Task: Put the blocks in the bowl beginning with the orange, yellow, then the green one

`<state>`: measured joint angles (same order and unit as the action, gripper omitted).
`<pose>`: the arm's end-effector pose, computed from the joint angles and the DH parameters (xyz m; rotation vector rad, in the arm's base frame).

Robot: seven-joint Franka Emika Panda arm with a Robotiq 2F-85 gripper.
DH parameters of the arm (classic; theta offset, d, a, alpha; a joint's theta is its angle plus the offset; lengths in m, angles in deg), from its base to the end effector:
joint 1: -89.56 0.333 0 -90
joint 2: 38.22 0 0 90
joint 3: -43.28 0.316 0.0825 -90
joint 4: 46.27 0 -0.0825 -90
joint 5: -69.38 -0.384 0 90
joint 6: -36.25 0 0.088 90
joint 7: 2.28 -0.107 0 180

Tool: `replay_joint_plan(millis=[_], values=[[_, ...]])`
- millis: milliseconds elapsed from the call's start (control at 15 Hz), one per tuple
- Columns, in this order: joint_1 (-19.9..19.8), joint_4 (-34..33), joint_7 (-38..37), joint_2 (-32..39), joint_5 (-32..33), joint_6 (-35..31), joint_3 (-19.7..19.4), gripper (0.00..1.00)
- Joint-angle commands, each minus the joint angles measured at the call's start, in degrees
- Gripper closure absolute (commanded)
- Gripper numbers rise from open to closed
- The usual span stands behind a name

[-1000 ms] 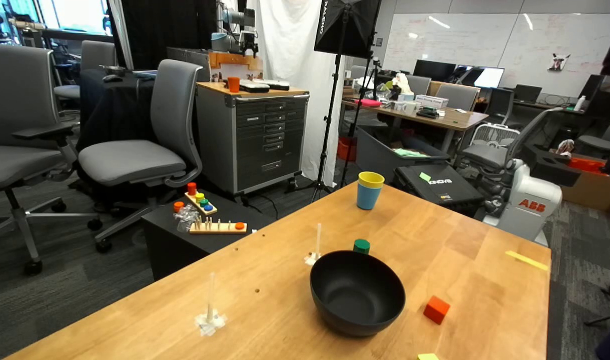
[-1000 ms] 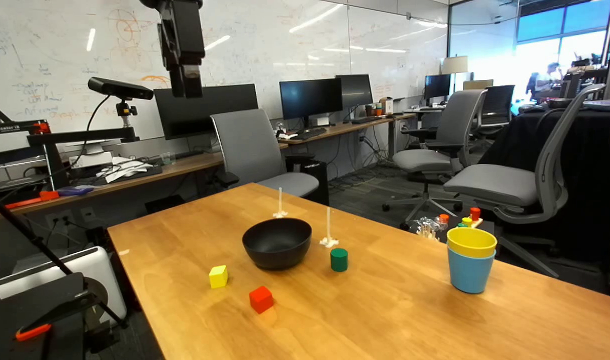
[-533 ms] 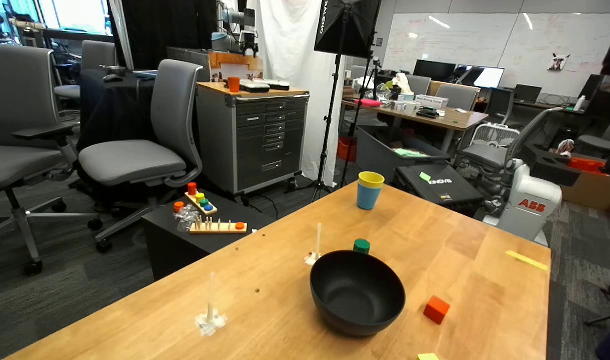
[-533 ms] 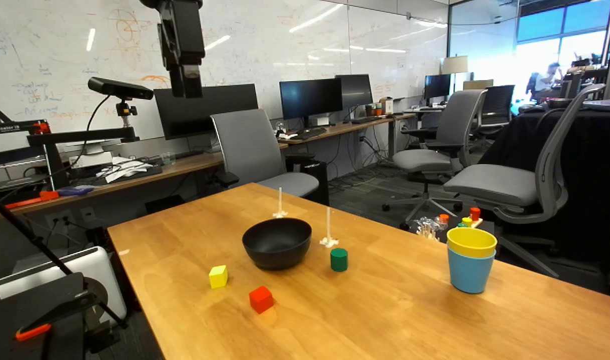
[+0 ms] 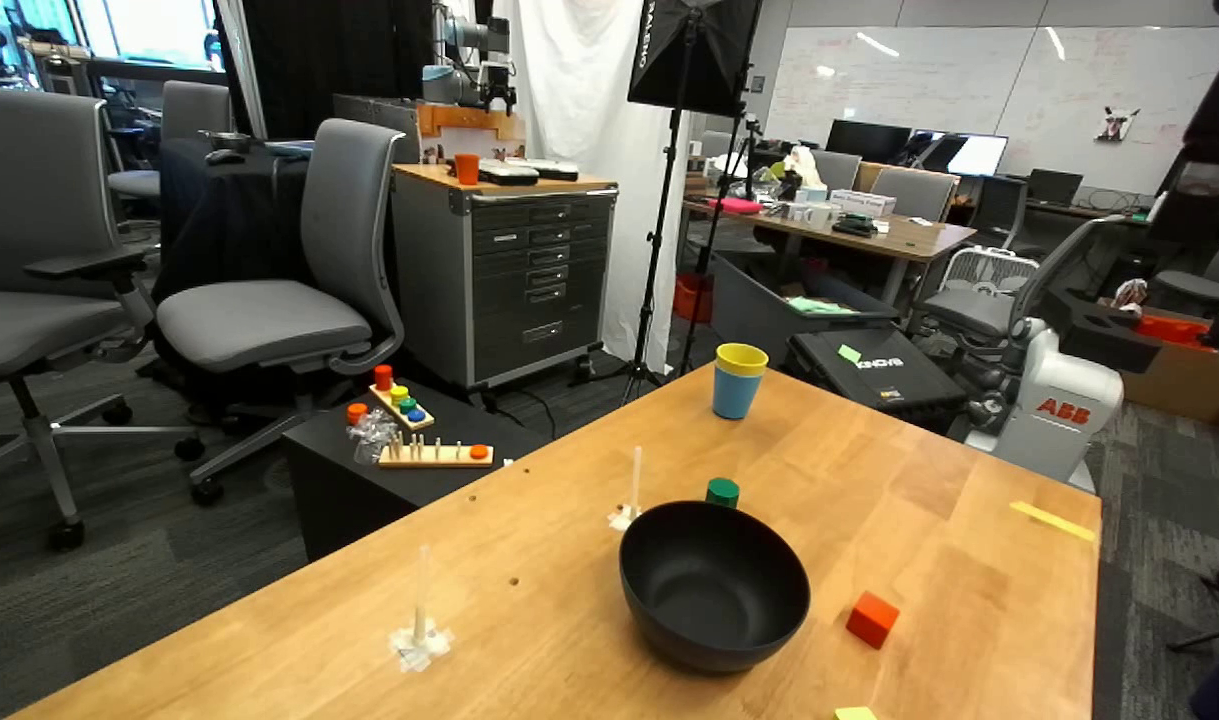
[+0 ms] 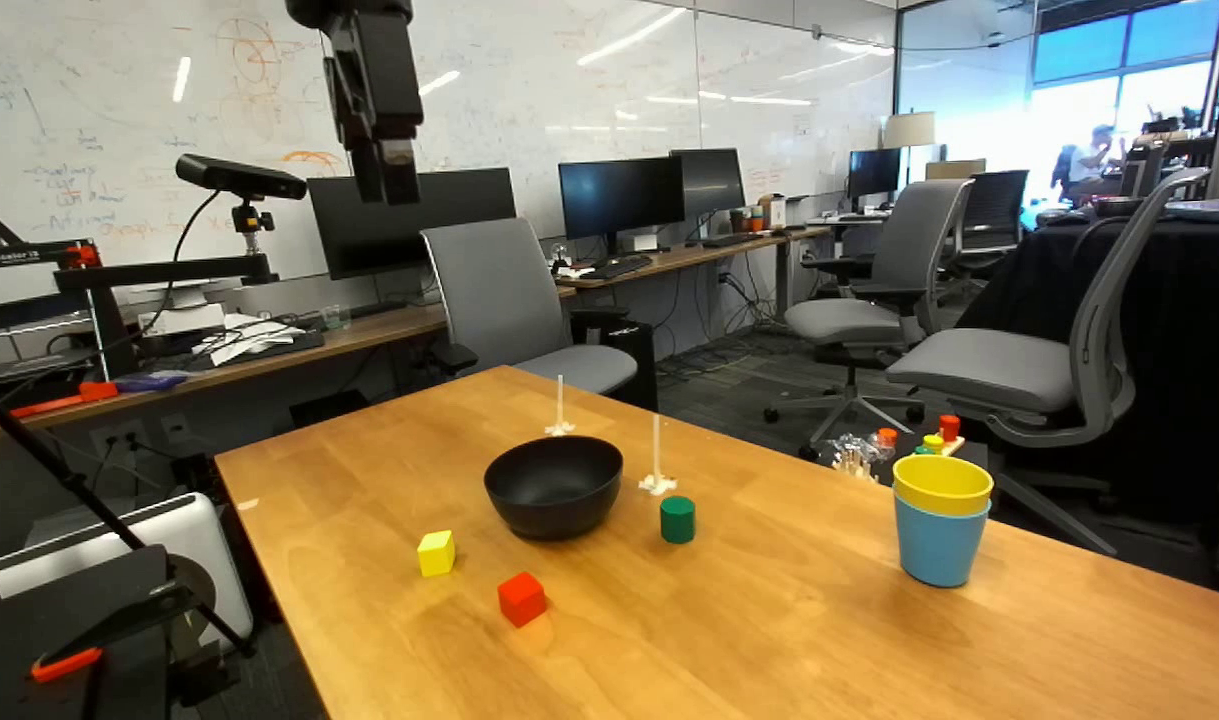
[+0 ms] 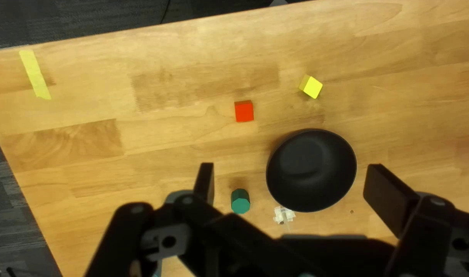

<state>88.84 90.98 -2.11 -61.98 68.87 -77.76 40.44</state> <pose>0.4214 -0.0267 0.4717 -3.1124 0.0913 -0.0147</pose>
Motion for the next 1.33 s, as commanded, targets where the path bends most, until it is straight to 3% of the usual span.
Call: replay_joint_plan(millis=[0, 400, 933, 1267], values=[[-1.0, 4.7, -2.3, -2.4, 0.3, -10.7, 0.9, 0.0], [-3.9, 11.6, -13.4, -0.8, 2.0, -32.9, 3.7, 0.0], [-10.7, 15.1, -26.3, 3.7, 11.6, -35.4, 9.4, 0.0], [-9.3, 12.7, -30.0, 13.1, 12.0, -34.5, 9.6, 0.0]])
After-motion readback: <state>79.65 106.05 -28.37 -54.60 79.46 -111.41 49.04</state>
